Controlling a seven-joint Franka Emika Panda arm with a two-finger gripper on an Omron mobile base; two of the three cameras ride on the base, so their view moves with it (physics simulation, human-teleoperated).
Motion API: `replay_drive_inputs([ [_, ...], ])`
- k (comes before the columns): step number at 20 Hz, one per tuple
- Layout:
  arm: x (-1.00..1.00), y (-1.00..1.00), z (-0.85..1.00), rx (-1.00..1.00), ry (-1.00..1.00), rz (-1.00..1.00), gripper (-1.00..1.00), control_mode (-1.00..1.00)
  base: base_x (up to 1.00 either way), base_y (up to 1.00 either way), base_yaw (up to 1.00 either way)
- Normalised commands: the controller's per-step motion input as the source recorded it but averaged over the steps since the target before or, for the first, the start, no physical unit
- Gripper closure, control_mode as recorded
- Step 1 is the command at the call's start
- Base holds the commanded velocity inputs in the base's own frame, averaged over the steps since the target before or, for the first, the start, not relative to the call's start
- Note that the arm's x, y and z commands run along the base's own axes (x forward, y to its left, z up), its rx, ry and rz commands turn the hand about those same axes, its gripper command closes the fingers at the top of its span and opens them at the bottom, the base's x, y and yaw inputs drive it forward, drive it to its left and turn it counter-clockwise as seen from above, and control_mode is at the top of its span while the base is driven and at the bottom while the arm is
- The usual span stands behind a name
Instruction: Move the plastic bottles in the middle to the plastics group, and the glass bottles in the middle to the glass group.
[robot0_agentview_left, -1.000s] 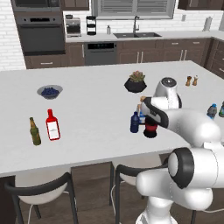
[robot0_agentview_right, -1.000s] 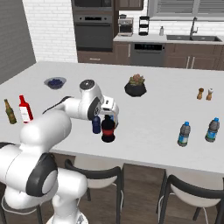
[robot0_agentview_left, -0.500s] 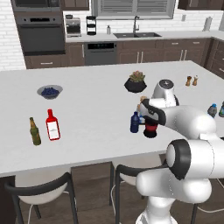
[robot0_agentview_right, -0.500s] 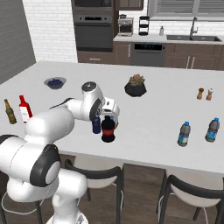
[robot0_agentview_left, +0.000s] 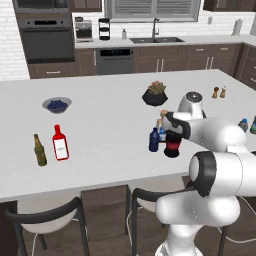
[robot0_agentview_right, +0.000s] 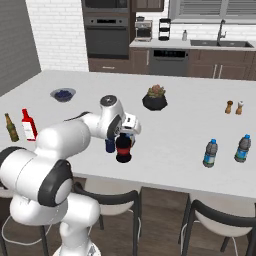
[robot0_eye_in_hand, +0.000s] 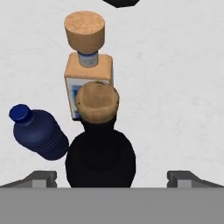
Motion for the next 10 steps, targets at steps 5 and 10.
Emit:
replay_drive_inputs([
  [5,0.04,0.00,0.00,0.00,0.00,0.00,-1.00,-1.00,0.00,0.00,0.00],
  [10,0.00,0.04,0.00,0.00,0.00,0.00,-1.00,-1.00,0.00,0.00,0.00],
])
